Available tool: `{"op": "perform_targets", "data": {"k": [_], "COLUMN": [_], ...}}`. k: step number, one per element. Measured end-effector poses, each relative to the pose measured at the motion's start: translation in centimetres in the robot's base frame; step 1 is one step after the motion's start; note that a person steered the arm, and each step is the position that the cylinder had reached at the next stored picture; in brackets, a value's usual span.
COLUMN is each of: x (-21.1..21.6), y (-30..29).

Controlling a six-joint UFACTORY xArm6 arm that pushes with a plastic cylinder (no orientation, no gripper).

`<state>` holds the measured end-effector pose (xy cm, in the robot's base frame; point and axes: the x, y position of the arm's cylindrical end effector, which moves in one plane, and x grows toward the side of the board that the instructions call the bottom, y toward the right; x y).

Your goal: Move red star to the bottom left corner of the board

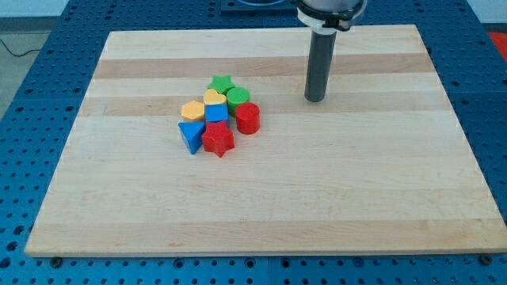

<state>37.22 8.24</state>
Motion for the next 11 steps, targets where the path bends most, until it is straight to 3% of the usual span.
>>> {"op": "perform_targets", "data": {"k": [2,3,4,5,7,11], "x": [-2.8,0.6,7.2,9.3,9.3,9.3], "y": [-0.5,1.1,1.8,-0.8,-7.7,-10.7]}}
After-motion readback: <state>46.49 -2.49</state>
